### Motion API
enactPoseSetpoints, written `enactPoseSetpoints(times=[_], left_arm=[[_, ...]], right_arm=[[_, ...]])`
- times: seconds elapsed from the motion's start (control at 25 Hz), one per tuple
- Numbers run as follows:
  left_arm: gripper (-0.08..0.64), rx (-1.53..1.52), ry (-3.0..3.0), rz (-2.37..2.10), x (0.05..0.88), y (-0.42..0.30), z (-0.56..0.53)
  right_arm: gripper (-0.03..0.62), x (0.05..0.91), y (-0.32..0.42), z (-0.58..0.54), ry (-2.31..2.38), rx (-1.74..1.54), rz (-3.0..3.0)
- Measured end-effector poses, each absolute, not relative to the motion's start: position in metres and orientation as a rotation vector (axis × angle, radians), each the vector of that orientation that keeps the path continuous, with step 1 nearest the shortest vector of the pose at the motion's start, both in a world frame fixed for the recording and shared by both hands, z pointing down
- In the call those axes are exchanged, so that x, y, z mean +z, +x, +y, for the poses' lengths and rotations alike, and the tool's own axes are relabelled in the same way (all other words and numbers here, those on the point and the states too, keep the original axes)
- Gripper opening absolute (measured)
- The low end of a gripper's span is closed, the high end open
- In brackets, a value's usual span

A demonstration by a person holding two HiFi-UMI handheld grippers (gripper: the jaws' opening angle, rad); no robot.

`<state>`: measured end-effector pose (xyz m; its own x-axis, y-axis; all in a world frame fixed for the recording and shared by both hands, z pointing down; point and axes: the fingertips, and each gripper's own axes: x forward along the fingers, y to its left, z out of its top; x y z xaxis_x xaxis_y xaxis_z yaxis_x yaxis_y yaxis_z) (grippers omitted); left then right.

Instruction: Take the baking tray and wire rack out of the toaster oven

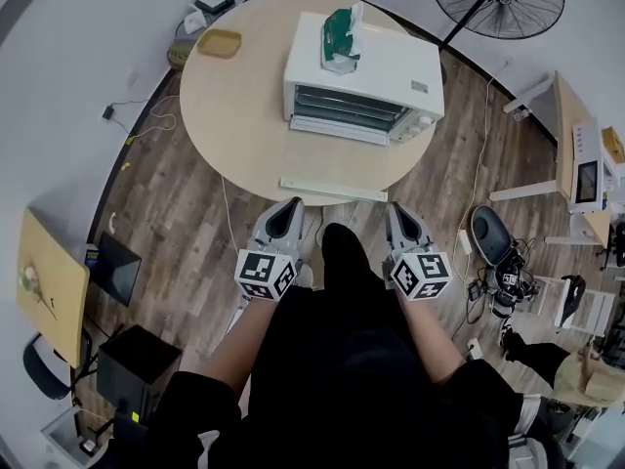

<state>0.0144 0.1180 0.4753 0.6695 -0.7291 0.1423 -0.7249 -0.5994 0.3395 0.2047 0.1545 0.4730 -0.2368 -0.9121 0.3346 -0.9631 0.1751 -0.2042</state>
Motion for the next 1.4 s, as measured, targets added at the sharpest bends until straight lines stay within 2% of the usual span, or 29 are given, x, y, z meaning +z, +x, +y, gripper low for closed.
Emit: enactPoseSetpoints(times=[0.4,0.64,1.04,1.2,1.4], left_arm=[[0.025,0.04,2.377,-1.098,0.509,0.038,0.004],[0.025,-0.089,2.249,-0.989,0.533,0.071,-0.045],[0.026,-0.218,1.938,-1.036,0.594,0.08,-0.105],[0.029,-0.188,1.896,-1.004,0.614,0.098,-0.12],[0.095,-0.184,1.843,-0.95,0.64,0.121,-0.136]], right_arm=[[0.0,0.509,0.239,0.05,1.897,0.786,-2.374],[0.0,0.548,0.255,0.003,1.867,1.005,-2.375],[0.006,0.605,0.26,-0.055,1.817,1.45,-2.437],[0.054,0.628,0.259,-0.074,1.774,1.556,-2.451],[0.072,0.653,0.257,-0.095,1.743,1.65,-2.421]])
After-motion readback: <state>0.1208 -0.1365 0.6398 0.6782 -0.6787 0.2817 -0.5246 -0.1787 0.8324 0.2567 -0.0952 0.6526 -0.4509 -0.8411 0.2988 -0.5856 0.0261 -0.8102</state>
